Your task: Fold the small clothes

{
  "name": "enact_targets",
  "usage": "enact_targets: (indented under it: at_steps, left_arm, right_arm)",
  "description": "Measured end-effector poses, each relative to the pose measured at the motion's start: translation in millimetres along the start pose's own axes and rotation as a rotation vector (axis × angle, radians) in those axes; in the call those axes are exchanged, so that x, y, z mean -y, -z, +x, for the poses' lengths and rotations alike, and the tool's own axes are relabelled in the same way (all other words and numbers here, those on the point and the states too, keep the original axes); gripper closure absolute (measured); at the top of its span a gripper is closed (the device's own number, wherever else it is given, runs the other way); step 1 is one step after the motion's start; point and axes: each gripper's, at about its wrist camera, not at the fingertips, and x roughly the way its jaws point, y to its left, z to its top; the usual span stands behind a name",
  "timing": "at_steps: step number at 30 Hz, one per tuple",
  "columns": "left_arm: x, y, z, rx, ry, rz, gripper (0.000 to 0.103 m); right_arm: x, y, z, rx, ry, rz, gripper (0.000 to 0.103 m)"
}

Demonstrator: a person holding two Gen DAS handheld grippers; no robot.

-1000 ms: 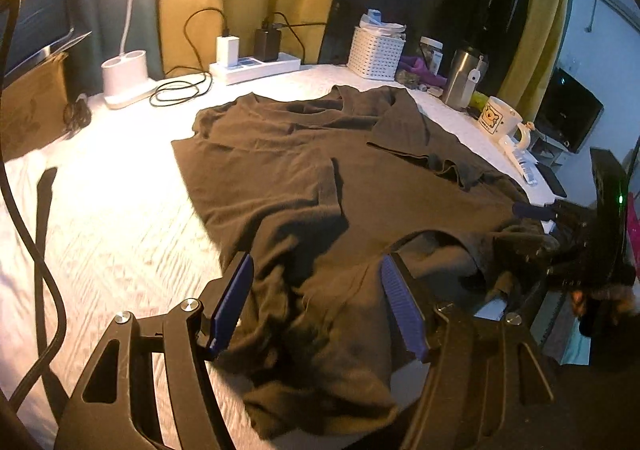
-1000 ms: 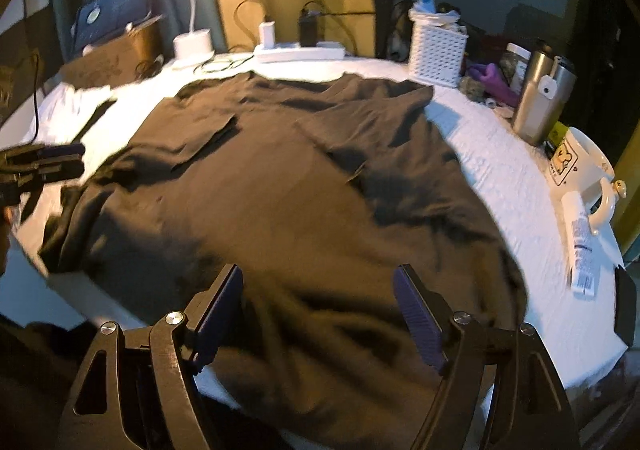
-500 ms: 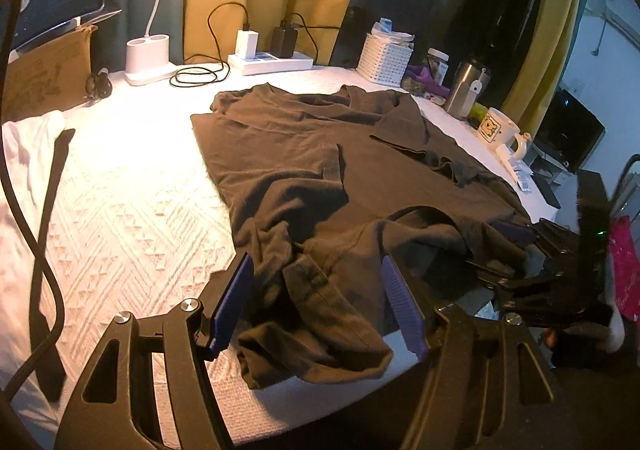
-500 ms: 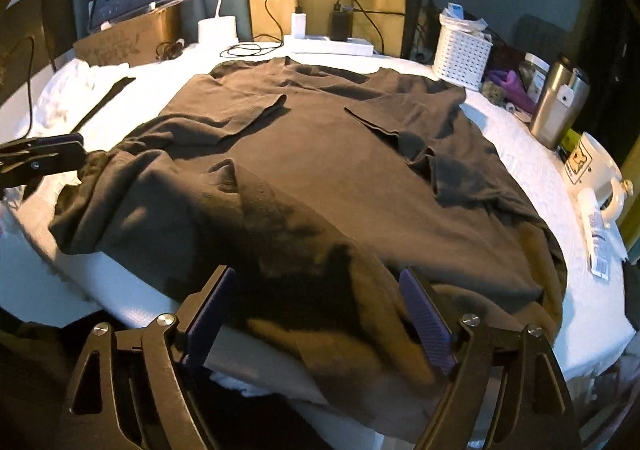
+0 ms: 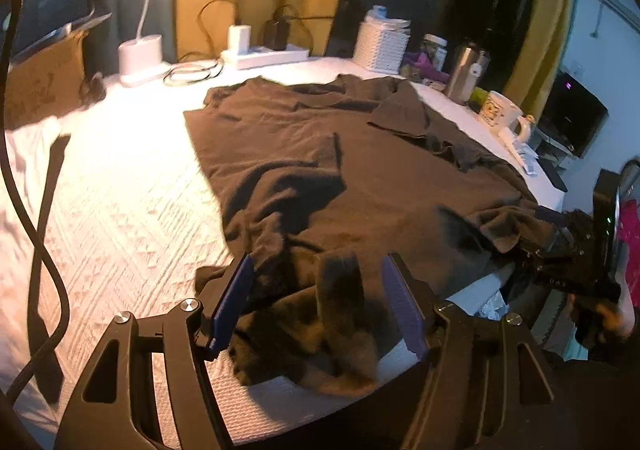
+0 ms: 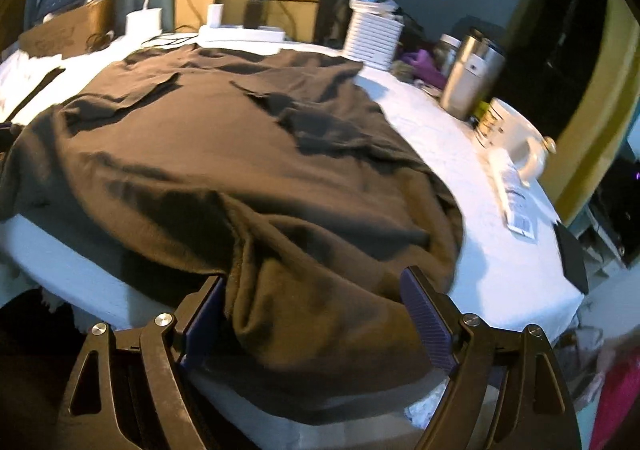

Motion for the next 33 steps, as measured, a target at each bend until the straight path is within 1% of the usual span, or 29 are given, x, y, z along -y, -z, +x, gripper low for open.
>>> enact_targets:
  at_steps: [3,7,10,11,12,13,14,15,17,20,21,23,24,25,27,30,31,33]
  left_arm:
    - [15.7,-0.1,2.8,0.005,0.021,0.076,0.036]
    - [26.2,4.4,15.2,-0.043,0.044,0.127,0.036]
    - [31.4,10.2,24.4,-0.060,0.040,0.172,0.037]
    - [32.8,12.2,26.8,-0.057,0.028,0.190,0.056]
    - [33.3,12.7,29.0,-0.063,0.016,0.202,0.088]
    - [31.7,11.3,31.2,-0.073,0.005,0.197,0.096]
    - [29.8,9.4,29.3,-0.061,-0.002,0.188,0.097]
    - [27.4,6.1,24.1,-0.033,-0.012,0.178,0.100]
    - [23.2,-6.2,6.6,0.052,-0.036,0.167,0.100]
    - [14.7,-25.5,-8.9,0.139,-0.066,0.155,0.100]
    - [12.2,-30.7,-10.4,0.156,-0.070,0.152,0.100]
    - [7.0,-42.4,-11.8,0.185,-0.071,0.142,0.100]
    - [5.1,-47.4,-11.6,0.199,-0.090,0.123,0.100]
    - [1.6,-53.9,-10.2,0.212,-0.099,0.118,0.100]
    - [-4.5,-60.5,-7.6,0.223,-0.105,0.104,0.100]
    - [-17.2,-75.0,5.0,0.222,-0.120,0.078,0.101]
    - [-23.2,-80.9,12.7,0.213,-0.129,0.063,0.100]
    - [-27.9,-86.3,22.0,0.201,-0.136,0.042,0.100]
  right_arm:
    - [7.4,-0.6,0.2,0.003,-0.012,0.007,0.018]
    - [10.5,-5.6,2.7,0.013,-0.028,0.022,0.018]
    - [13.8,-13.7,5.1,0.024,-0.044,0.039,0.018]
    - [15.3,-16.9,5.6,0.030,-0.051,0.045,0.018]
    - [16.8,-19.2,5.9,0.034,-0.058,0.051,0.018]
    - [18.6,-21.8,6.1,0.038,-0.065,0.058,0.018]
    - [20.8,-24.3,5.7,0.044,-0.068,0.064,0.018]
    - [22.6,-26.3,5.7,0.047,-0.069,0.067,0.018]
    - [26.9,-31.2,4.5,0.059,-0.068,0.075,0.018]
    - [31.4,-39.7,5.1,0.076,-0.064,0.082,0.018]
    - [32.0,-43.1,7.5,0.082,-0.071,0.077,0.018]
    - [34.8,-49.0,15.1,0.078,-0.106,0.091,0.018]
    - [36.5,-52.0,19.2,0.073,-0.129,0.105,0.018]
    - [38.7,-56.7,25.3,0.068,-0.170,0.126,0.018]
    - [42.2,-65.3,30.9,0.073,-0.204,0.152,0.017]
    - [42.1,-74.9,29.8,0.090,-0.221,0.166,0.016]
    - [39.2,-77.9,28.1,0.089,-0.218,0.160,0.015]
    - [27.1,-81.1,20.0,0.089,-0.185,0.130,0.015]
